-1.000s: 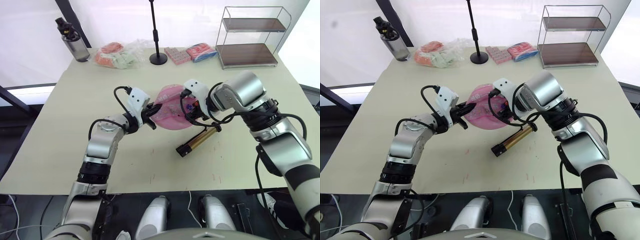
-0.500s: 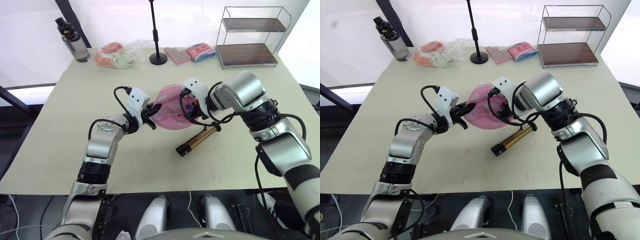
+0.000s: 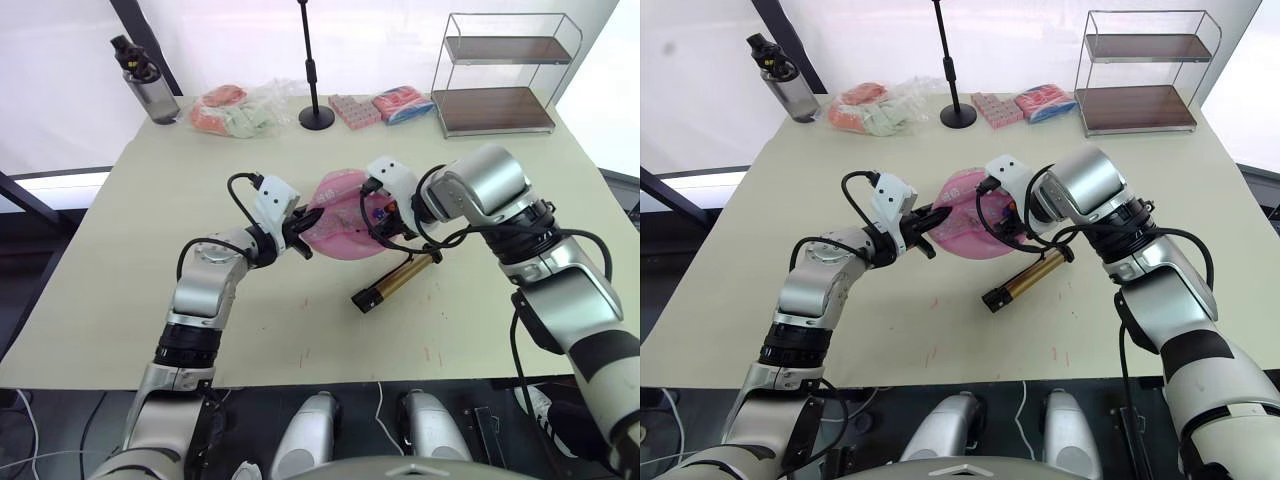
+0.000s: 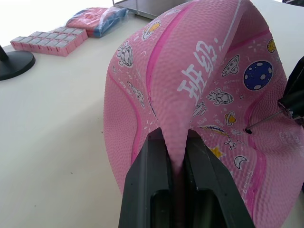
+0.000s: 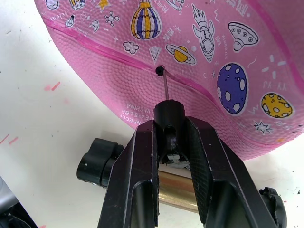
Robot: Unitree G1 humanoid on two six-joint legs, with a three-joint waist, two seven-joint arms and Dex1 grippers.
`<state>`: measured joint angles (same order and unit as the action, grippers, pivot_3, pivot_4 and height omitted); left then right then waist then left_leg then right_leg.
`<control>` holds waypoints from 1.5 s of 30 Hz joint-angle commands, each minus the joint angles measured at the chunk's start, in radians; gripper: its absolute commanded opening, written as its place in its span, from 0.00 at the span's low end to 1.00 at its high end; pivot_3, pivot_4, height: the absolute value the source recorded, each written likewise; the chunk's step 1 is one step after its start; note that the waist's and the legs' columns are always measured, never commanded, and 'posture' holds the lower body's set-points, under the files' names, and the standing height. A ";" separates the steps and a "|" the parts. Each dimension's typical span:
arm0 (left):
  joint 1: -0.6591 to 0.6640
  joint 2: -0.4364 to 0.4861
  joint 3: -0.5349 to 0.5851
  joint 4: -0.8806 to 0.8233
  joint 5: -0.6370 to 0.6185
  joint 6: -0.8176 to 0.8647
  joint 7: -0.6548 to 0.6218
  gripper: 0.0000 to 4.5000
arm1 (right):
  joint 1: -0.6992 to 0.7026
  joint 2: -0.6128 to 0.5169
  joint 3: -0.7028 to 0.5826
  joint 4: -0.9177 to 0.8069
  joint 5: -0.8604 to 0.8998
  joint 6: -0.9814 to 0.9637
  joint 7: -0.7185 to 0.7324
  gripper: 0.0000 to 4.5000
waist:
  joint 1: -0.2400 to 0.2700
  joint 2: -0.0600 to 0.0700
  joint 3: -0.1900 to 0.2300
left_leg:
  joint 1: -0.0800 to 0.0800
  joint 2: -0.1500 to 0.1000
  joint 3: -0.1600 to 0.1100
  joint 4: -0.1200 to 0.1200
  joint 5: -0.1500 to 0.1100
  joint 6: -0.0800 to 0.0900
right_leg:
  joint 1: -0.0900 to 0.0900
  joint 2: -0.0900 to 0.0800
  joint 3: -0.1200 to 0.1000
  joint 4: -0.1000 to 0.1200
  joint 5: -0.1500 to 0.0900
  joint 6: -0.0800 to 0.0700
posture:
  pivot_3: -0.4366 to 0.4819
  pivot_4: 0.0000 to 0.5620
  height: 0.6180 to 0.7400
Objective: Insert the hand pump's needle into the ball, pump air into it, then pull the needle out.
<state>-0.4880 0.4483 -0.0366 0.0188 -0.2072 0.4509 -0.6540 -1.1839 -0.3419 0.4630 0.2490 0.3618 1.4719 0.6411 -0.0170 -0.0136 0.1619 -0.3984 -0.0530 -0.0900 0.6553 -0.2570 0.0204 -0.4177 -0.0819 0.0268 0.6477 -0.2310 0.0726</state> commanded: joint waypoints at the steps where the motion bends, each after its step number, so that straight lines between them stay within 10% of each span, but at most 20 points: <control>1: 0.014 0.003 -0.012 -0.026 0.003 0.006 -0.004 0.00 | 0.011 0.001 0.009 -0.029 0.009 0.010 0.012 0.08 | 0.000 0.000 0.000 | 0.000 0.000 0.000 0.000 0.000 0.000 | 0.000 0.000 0.000 0.000 0.000 0.000 | 0.48 0.27 1.00; 45: 0.034 -0.014 -0.044 -0.030 0.005 -0.007 -0.049 0.00 | -0.212 0.114 0.235 0.357 -0.158 -0.154 0.238 0.08 | -0.006 0.000 0.000 | 0.002 0.000 -0.001 0.000 0.002 -0.003 | -0.001 0.001 0.000 0.006 0.000 0.000 | 0.48 0.27 1.00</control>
<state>-0.4670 0.4457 -0.0391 0.0087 -0.1863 0.4287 -0.6645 -1.3745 -0.2619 0.7016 0.5646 0.2228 1.3440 0.8779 -0.0229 -0.0132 0.1616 -0.3961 -0.0532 -0.0908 0.6553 -0.2553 0.0178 -0.4184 -0.0814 0.0269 0.6536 -0.2311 0.0722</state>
